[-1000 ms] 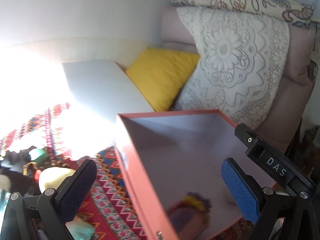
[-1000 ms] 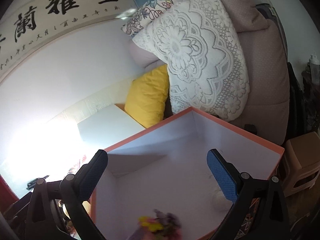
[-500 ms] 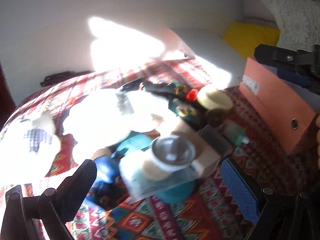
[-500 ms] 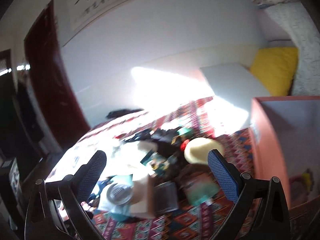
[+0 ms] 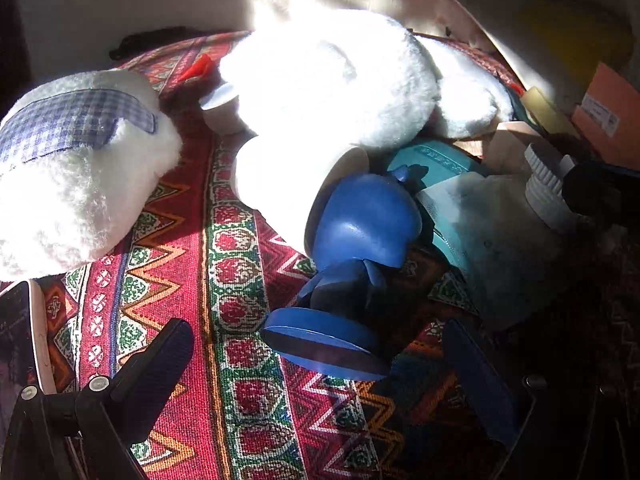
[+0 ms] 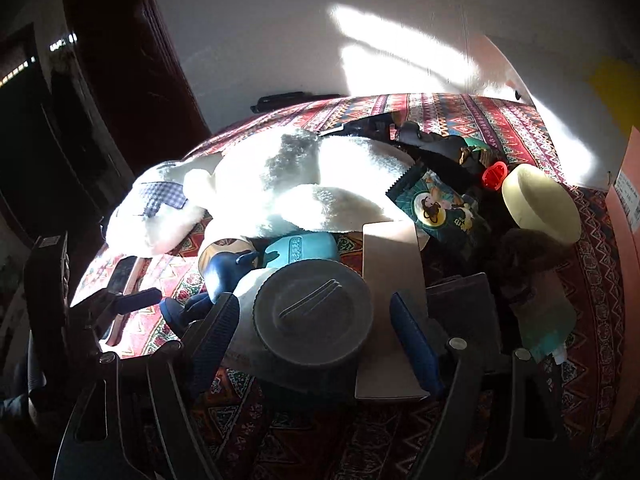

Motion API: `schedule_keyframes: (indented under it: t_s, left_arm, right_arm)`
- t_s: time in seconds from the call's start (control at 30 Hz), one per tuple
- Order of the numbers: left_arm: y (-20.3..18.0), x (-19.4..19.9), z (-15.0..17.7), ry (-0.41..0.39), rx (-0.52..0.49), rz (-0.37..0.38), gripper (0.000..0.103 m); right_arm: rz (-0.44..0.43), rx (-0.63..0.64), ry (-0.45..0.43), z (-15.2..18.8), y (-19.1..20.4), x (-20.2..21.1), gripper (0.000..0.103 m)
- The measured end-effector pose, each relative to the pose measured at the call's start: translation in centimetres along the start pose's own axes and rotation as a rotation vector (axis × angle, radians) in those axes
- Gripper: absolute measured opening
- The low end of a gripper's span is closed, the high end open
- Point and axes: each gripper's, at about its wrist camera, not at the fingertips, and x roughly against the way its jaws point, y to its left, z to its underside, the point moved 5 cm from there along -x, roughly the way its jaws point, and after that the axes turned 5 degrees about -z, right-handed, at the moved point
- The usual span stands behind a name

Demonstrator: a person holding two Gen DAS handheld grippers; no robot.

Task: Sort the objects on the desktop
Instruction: 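Grasp the grey round lid with the right gripper while the left grasps the dark blue figurine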

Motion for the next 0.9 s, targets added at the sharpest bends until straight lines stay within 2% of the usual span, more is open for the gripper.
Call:
schedule_keyframes:
  t_s: [0.1,0.17,0.27,0.33,0.43,0.47,0.53,0.6,0.7,0.8,0.9]
  left_arm:
    - [0.4,-1.3,-0.8,0.023,0.039,0.023,0.102]
    - [0.2,-2.2,-1.2,0.039,0.032,0.017,0.102]
    - [-0.7,-3.5,-1.3,0.057,-0.072,-0.036,0.102]
    - [-1.1,-3.7,-1.6,0.066,-0.106,-0.024,0.099]
    - [-1.4,-3.2,-2.1,0.069,-0.107,0.022,0.067]
    - [-1.4,-2.9,-2.2,0.062,-0.091,0.022,0.048]
    - [-1.3,-2.5,-1.9,0.063,-0.062,0.02,0.045]
    - [-1.1,-1.5,-1.4,0.079,-0.027,0.056,0.043]
    - [-1.0,0.6,-0.5,0.078,0.043,0.163,0.043]
    - [-1.6,1.3,0.1,0.073,0.032,0.153,0.043]
    - [-1.5,1.9,-0.1,0.069,0.077,0.197,0.043]
  right_arm:
    - [0.005,0.027,0.005,-0.3,0.4,-0.3,0.08]
    - [0.011,0.053,0.013,-0.4,0.6,-0.6,0.08]
    - [0.021,0.097,0.026,-0.3,1.0,-0.9,0.081]
    - [0.026,0.121,0.031,-0.2,1.2,-1.1,0.082]
    - [0.04,0.176,0.04,0.2,1.7,-1.4,0.088]
    - [0.052,0.199,0.042,0.2,1.9,-1.7,0.09]
    - [0.081,0.239,0.045,0.4,2.3,-2.0,0.088]
    - [0.097,0.252,0.034,0.2,2.3,-2.0,0.066]
    - [0.058,0.23,0.037,0.1,2.2,-1.9,0.064]
    - [0.031,0.209,0.031,0.1,2.2,-1.8,0.063]
    - [0.016,0.199,0.005,-0.3,2.3,-1.3,0.063]
